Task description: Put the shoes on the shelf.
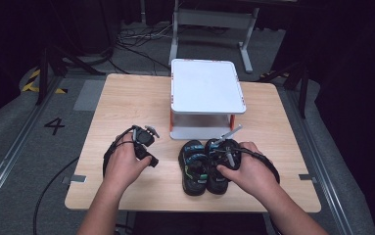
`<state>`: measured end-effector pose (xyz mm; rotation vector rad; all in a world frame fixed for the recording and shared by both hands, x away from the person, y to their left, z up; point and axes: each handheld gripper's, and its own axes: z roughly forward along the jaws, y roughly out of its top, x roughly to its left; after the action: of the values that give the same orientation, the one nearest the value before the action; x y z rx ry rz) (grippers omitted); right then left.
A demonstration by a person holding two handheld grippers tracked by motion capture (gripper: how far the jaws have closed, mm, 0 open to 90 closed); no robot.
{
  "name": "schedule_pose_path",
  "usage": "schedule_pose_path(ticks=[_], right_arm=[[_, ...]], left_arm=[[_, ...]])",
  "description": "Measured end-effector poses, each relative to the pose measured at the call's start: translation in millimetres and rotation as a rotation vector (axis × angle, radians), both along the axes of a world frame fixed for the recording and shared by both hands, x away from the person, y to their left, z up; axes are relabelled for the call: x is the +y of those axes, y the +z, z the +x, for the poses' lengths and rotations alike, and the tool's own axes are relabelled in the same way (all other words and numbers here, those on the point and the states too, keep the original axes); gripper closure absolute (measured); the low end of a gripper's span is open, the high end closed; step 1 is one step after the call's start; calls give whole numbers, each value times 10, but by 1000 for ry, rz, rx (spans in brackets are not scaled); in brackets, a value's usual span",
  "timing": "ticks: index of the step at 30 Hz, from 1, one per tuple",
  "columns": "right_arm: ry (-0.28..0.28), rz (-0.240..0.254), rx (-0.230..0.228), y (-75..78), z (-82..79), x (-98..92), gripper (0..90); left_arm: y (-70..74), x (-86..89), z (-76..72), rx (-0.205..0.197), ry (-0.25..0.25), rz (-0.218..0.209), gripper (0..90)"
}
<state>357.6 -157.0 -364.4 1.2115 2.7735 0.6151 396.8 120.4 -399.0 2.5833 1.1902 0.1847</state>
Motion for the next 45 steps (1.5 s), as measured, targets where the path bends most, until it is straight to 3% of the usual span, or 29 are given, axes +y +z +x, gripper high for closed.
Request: schedule_pose_path(ticks=[5,10,13,14,19,26,35,41,45], right_arm=[[-82,-22,63,-70,60,94,455],[-119,-40,83,-234,153,143,439],[-101,-52,122,-356,180,169,538],[-96,-67,115,-377,176,176,582],[-94,-96,130,-376,196,170,775],[-143,-48,141,-406,192,118,834],[-183,31,106,-228,267,5,842],[-213,85,12,22,457,-37,841],[-248,97,-31,67,610,-27,840]], left_arm=[[-6,15,-19,3,-1,2,238],[-15,10,-23,7,-7,7,238],[-17,3,-25,5,-12,6,237],[-17,3,-25,5,-12,6,237],[-25,-10,-20,8,-14,7,237],[-29,-17,-17,6,-13,8,237],[-21,-12,-21,2,-9,3,237],[-18,6,-14,-1,-14,5,237],[-16,5,-17,-1,-12,6,237]])
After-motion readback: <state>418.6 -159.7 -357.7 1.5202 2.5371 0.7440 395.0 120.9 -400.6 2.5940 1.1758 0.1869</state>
